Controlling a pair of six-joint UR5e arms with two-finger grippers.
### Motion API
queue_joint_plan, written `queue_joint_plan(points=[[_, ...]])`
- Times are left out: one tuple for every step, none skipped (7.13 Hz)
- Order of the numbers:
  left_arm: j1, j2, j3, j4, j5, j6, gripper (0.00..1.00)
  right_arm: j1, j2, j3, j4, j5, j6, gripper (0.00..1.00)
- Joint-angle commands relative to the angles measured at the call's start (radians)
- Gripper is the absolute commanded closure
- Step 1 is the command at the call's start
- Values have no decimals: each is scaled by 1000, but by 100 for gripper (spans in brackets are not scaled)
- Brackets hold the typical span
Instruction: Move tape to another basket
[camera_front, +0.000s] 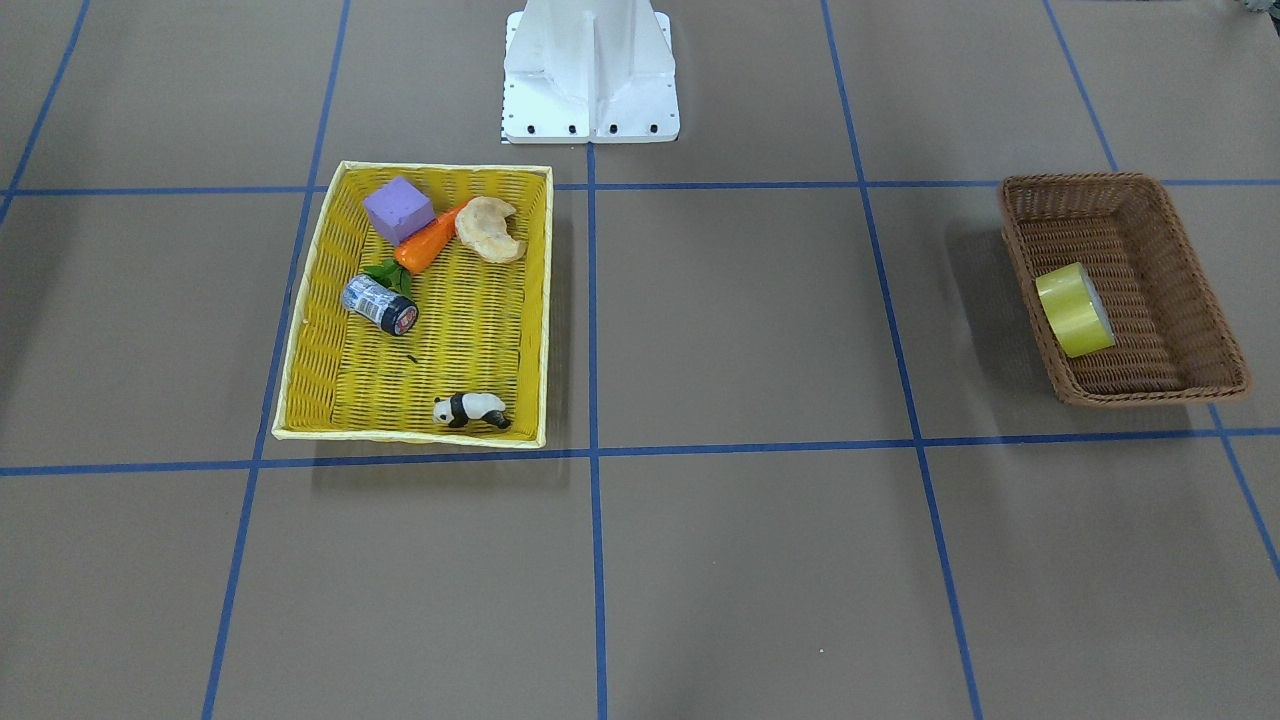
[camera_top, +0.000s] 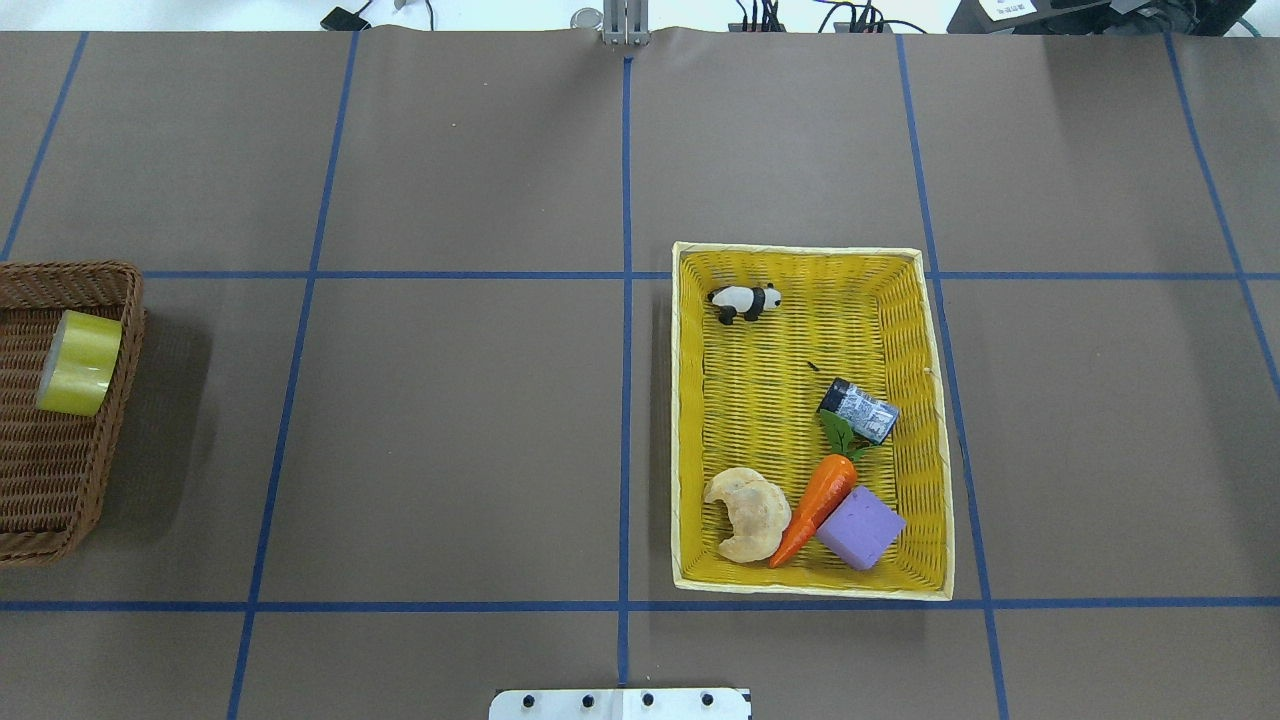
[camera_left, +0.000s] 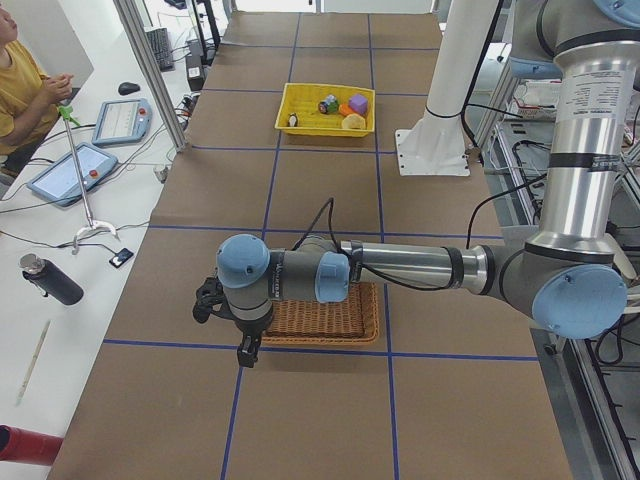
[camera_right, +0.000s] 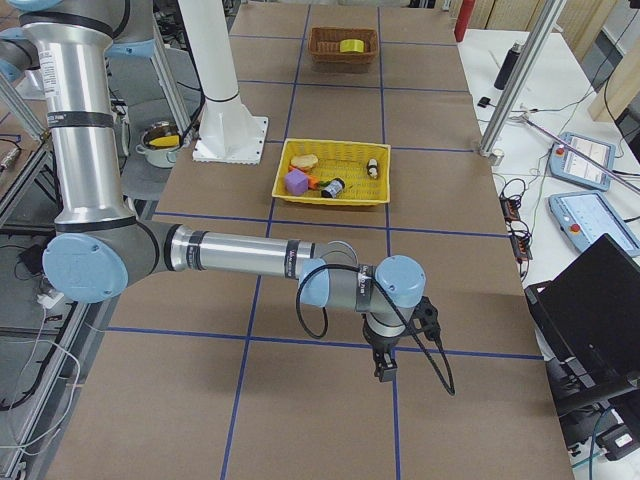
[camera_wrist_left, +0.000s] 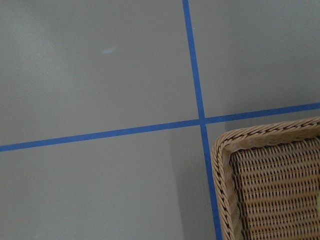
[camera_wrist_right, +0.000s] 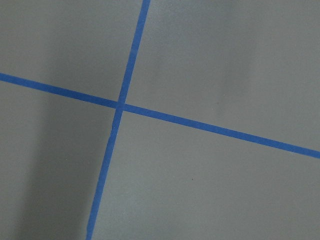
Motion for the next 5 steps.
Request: queue_joint_plan(points=[[0, 14, -1, -3, -1, 0, 1, 0, -3, -1, 0, 0, 0, 0], [0, 15, -3, -3, -1, 1, 1, -1, -5, -3, 0, 0, 0, 0], [0, 15, -1, -3, -1, 0, 1, -1, -5, -4, 0, 0, 0, 0], [0, 15, -1, -3, -1, 0, 1, -1, -5, -4, 0, 0, 0, 0], [0, 15, -1, -3, -1, 1, 1, -1, -5, -4, 0, 0, 0, 0]])
